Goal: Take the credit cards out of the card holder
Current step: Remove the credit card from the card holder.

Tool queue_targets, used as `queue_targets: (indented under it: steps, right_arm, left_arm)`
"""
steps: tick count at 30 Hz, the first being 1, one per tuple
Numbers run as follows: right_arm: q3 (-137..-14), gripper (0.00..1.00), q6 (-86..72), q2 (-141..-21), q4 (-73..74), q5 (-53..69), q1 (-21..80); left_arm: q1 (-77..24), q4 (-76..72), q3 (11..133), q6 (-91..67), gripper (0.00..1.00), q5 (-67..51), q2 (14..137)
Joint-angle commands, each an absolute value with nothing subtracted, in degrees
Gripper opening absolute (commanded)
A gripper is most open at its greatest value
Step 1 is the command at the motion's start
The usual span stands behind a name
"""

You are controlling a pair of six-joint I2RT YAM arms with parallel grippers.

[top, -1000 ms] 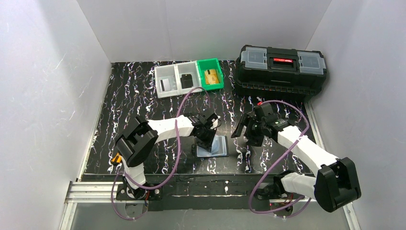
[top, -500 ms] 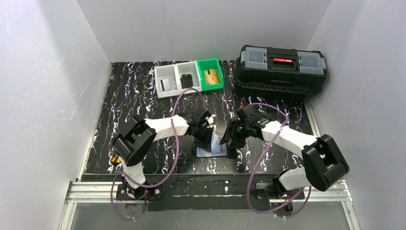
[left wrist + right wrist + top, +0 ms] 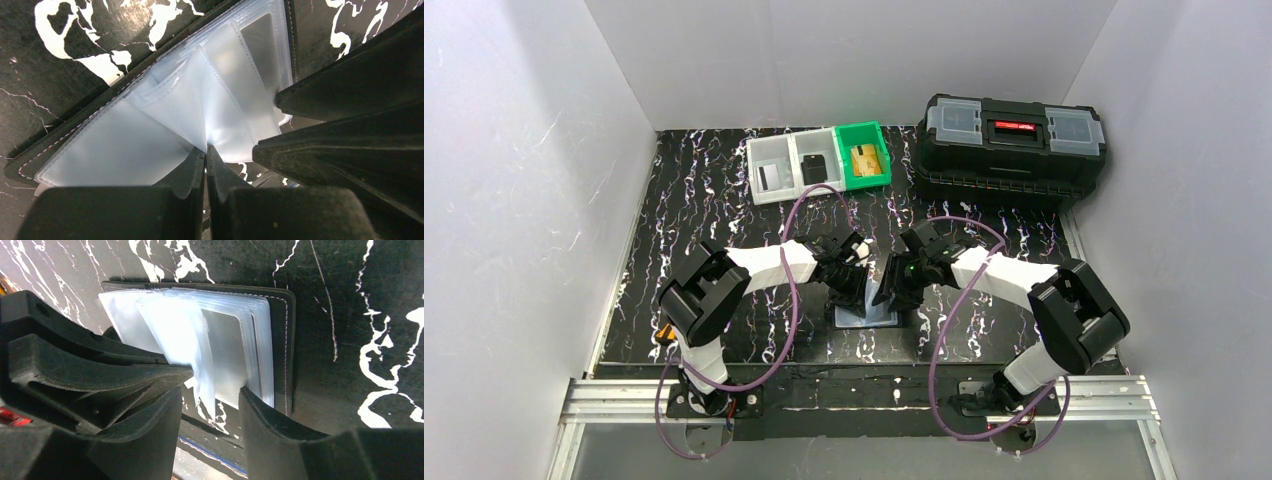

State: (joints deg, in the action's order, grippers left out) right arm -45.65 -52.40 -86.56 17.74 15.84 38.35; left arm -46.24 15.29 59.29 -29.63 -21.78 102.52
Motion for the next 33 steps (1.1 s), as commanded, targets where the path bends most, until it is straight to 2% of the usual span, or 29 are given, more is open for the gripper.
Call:
queue_targets:
  steps: [1, 7, 12, 14, 19, 23, 25, 29, 33]
  right_arm:
    - [-47.4, 0.51, -53.3, -87.9, 15.8, 16.6, 39.1]
    - [-47.2, 0.4, -53.8, -89.1, 14.8, 17.1, 39.5]
    - [-47.3, 0.23, -54.0, -89.5, 14.6, 16.9, 39.6]
    - [-47.4, 0.15, -53.8, -89.4, 14.8, 16.7, 39.6]
    - [-48.1, 0.01, -53.4, -88.9, 16.3, 15.7, 39.7]
    - [-48.2, 0.01, -53.3, -88.0, 16.9, 15.1, 39.9]
    - [-48.4, 0.01, -53.3, -87.5, 17.5, 14.8, 40.0]
    - [-49.6, 0.01, -52.9, -86.6, 19.3, 13.4, 40.8]
    - [-51.0, 0.01, -52.6, -86.5, 20.7, 12.5, 41.9]
  left_arm:
    - [-46.8, 16.0, 57.7, -29.2, 0.0, -22.3, 101.6]
    - [-46.8, 16.1, 58.0, -29.0, 0.0, -23.0, 101.2]
    - [-46.8, 17.0, 58.7, -28.7, 0.0, -23.8, 100.3]
    - [-46.7, 17.5, 58.9, -28.9, 0.06, -23.8, 99.5]
    - [-46.4, 19.2, 59.6, -29.3, 0.3, -23.5, 97.5]
    - [-45.8, 21.5, 59.5, -30.0, 0.43, -21.1, 94.5]
    - [-45.4, 23.8, 59.2, -30.5, 0.45, -18.4, 92.7]
    - [-44.9, 28.0, 57.8, -30.5, 0.44, -11.6, 90.0]
    - [-44.8, 29.2, 56.8, -30.4, 0.34, -7.3, 90.3]
